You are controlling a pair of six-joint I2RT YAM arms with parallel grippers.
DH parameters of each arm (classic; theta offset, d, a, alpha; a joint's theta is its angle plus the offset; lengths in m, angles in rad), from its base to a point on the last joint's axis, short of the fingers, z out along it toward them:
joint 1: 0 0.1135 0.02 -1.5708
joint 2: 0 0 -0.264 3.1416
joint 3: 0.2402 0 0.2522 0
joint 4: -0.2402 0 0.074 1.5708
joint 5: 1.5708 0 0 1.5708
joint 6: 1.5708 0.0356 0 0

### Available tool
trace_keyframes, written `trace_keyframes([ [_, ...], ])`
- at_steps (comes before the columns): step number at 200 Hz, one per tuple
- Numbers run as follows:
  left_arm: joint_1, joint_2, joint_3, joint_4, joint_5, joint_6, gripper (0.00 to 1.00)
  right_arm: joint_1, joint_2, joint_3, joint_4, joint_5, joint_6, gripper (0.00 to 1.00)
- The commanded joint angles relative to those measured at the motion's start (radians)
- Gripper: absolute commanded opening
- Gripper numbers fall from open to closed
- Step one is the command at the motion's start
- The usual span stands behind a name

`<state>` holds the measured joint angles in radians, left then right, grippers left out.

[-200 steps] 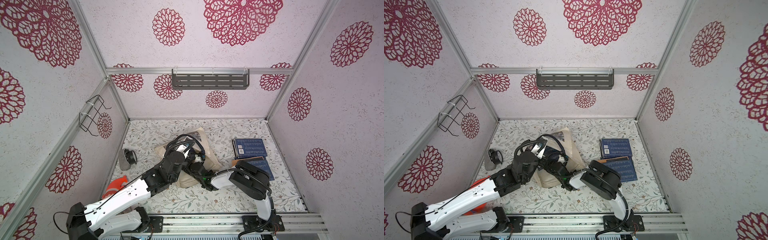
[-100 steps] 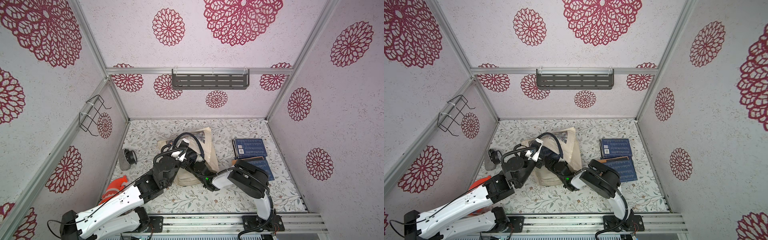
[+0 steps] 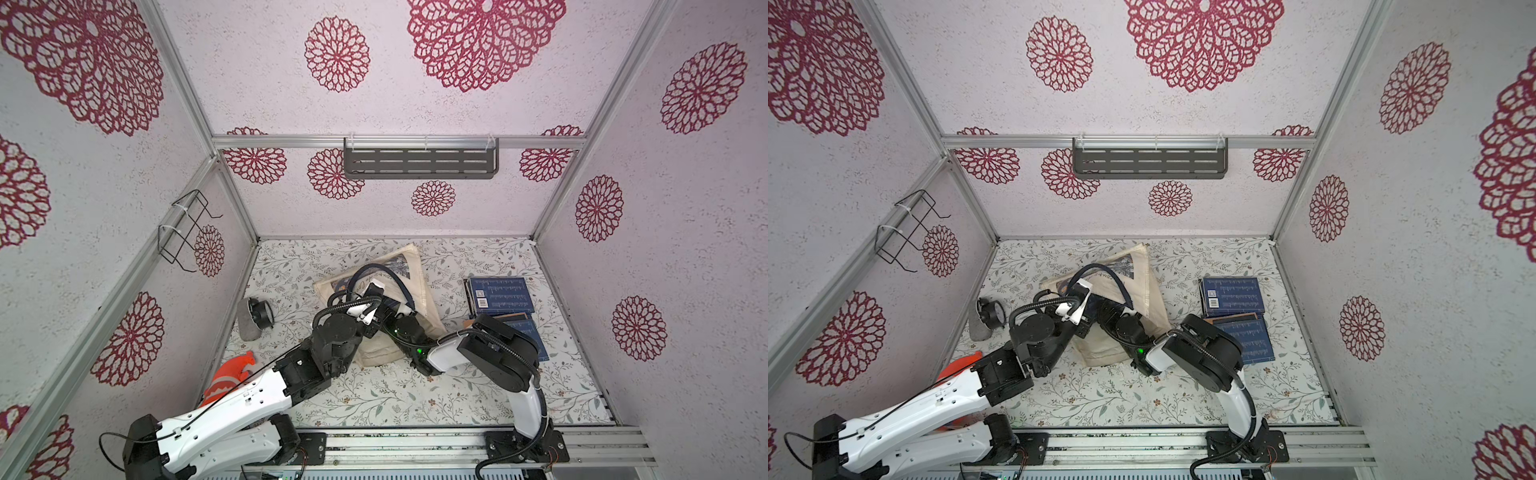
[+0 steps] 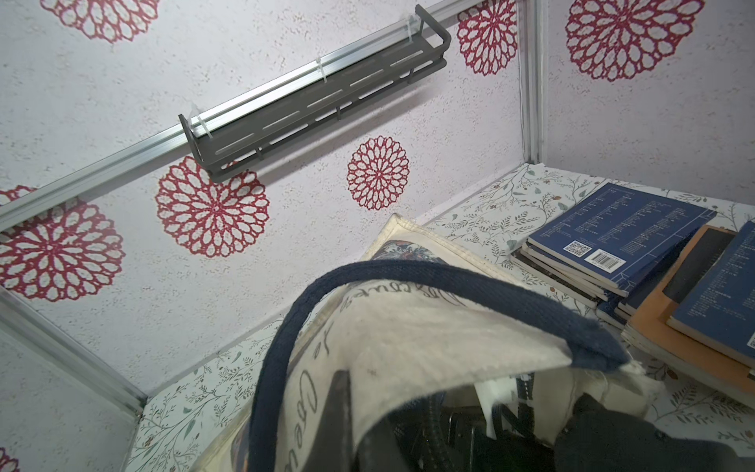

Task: Take out the books from the canvas bag
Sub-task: Pick up the book from the canvas bag.

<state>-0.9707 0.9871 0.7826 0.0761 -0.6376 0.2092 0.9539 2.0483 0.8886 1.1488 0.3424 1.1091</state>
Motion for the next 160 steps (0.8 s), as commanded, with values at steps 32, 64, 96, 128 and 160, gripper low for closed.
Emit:
trace_keyframes([
  [32,-0.01,0.013,0.035,0.049,-0.011,-0.003,0.0,-0.009,-0.011,0.057,0.036,0.004,-0.011,0.35],
  [64,-0.008,0.038,0.045,0.043,-0.056,-0.002,0.0,-0.01,-0.007,0.05,0.029,-0.011,0.004,0.19],
  [96,0.001,0.088,0.069,0.021,-0.115,-0.005,0.0,-0.005,-0.017,0.032,0.033,-0.033,0.009,0.07],
  [128,0.037,0.135,0.103,-0.03,-0.142,-0.045,0.0,-0.005,-0.046,-0.014,0.046,-0.051,0.01,0.0],
  [160,0.079,0.188,0.152,-0.112,-0.145,-0.126,0.0,-0.007,-0.102,-0.066,0.03,-0.071,-0.071,0.0],
])
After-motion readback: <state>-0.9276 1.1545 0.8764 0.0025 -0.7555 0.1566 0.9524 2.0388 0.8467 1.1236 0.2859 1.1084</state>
